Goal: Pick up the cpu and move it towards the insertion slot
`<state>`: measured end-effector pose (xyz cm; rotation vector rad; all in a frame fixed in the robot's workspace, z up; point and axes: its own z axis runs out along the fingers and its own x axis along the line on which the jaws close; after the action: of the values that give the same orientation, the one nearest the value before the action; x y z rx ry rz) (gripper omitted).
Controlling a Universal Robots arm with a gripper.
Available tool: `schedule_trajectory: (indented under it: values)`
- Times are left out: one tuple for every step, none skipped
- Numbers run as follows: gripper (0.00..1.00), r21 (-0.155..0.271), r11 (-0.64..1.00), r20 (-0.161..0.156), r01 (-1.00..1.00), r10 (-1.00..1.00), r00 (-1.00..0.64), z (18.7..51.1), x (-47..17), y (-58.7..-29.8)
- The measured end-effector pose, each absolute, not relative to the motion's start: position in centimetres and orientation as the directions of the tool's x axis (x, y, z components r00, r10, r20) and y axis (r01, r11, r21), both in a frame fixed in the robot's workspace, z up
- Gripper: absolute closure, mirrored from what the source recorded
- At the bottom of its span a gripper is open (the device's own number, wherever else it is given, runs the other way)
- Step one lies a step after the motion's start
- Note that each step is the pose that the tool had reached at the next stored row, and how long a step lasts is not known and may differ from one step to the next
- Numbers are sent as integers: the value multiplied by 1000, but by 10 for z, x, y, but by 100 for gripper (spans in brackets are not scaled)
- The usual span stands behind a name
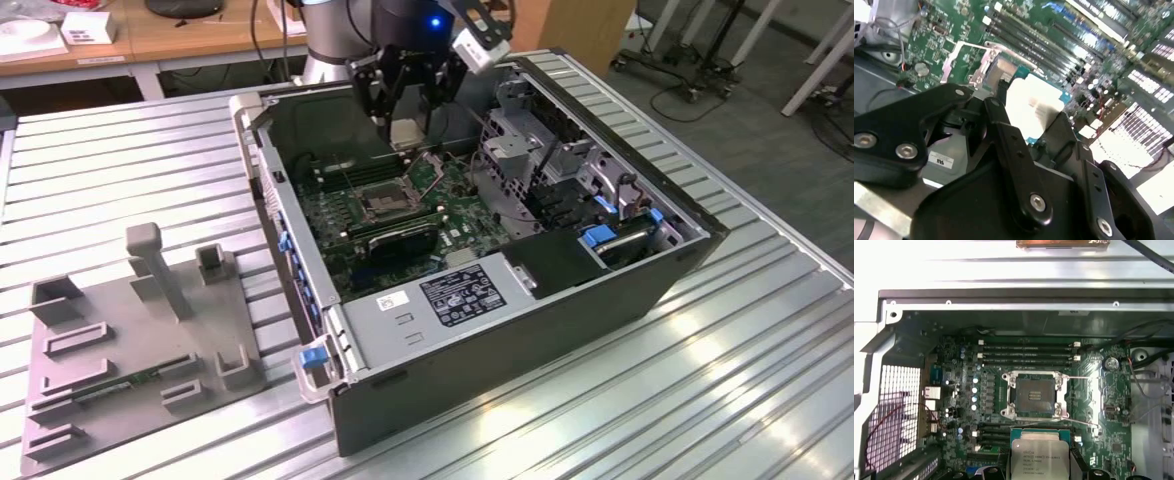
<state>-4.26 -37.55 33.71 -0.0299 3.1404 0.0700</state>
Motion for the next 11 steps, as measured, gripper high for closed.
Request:
schedule_trajectory:
  values:
    - [45, 45, 999, -1, -19, -19, -1000, 337, -43, -373]
    - [45, 44, 999, -1, -19, -19, -1000, 337, -43, -371]
    - [45, 44, 999, -1, -19, -19, -1000, 337, -43, -370]
    - [45, 44, 999, -1, -19, -19, -1000, 337, -43, -368]
    - [45, 44, 999, -1, -19, -19, -1000, 337, -43, -366]
    - [45, 44, 999, -1, -19, -19, -1000, 337, -43, -365]
    - [45, 44, 999, -1, -19, -19, -1000, 336, -43, -364]
    - [45, 45, 999, -1, -19, -19, -1000, 336, -43, -364]
    - [45, 46, 999, -1, -19, -19, -1000, 335, -43, -364]
    - [45, 46, 999, -1, -19, -19, -1000, 334, -43, -364]
    - [45, 46, 999, -1, -19, -19, -1000, 333, -43, -363]
